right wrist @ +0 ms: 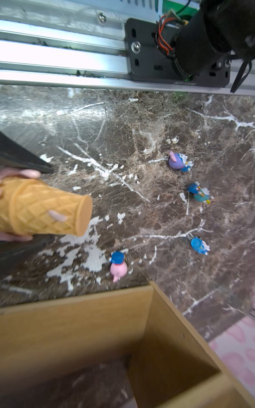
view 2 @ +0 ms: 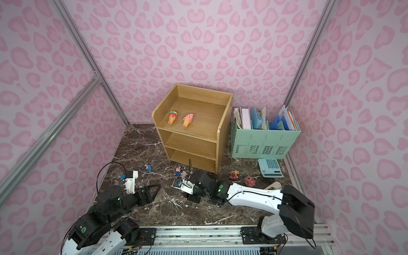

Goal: Organize plastic toys on shelves
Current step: Pick up the plastic toy at the center of the board.

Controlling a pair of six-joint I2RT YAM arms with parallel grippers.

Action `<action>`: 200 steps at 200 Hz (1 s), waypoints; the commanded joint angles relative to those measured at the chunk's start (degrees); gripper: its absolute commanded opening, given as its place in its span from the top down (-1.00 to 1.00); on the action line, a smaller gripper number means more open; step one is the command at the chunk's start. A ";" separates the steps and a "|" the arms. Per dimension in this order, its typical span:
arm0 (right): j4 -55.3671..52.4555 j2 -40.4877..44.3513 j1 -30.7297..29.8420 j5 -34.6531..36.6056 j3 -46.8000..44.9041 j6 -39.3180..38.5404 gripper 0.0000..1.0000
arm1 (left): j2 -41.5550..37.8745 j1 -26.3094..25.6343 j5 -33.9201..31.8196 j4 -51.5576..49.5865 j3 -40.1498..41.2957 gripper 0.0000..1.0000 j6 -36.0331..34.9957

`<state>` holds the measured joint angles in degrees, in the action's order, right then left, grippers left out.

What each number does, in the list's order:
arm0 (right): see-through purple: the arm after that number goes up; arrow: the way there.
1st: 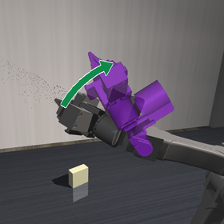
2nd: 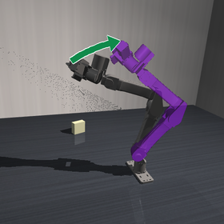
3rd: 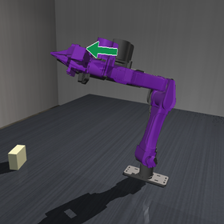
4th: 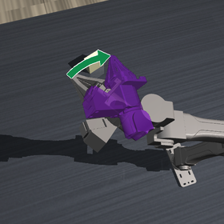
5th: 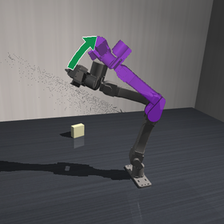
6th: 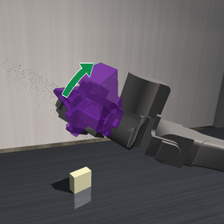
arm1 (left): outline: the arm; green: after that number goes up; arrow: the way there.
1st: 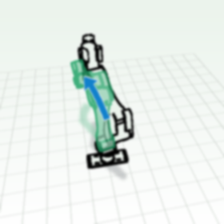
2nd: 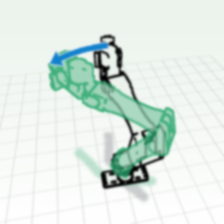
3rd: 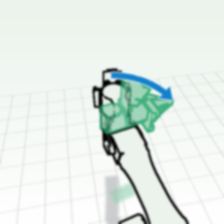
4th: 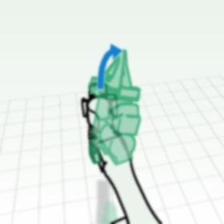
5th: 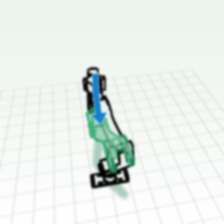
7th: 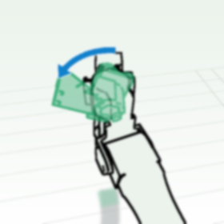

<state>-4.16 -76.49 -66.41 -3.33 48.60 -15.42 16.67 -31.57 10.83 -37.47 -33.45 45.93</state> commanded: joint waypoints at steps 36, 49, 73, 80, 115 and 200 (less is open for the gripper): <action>-17.04 15.23 0.68 -0.70 -2.13 -18.51 0.66 | 16.02 -2.85 28.88 32.56 3.88 -0.75 9.52; -19.54 17.02 1.72 -1.78 -1.90 -20.78 0.66 | 20.50 -4.67 30.76 35.86 3.45 -0.75 8.47; -22.12 18.82 3.25 -3.01 -1.24 -23.99 0.65 | 27.87 -5.88 35.73 45.95 4.01 -0.68 10.58; -22.37 19.00 3.52 -3.45 -0.88 -24.51 0.65 | 29.74 -6.35 36.65 48.03 4.05 -0.64 10.99; -22.40 18.52 3.75 -5.52 0.51 -25.86 0.65 | 34.60 -10.50 35.67 47.88 1.39 -0.61 8.66; -21.74 16.80 3.66 -7.56 2.11 -26.23 0.64 | 40.17 -13.69 30.39 40.91 -1.75 -0.27 4.88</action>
<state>-26.11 -59.75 -62.63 -9.72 50.11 -41.76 56.47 -45.28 42.72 4.99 -34.22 52.84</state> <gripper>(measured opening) 0.424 0.669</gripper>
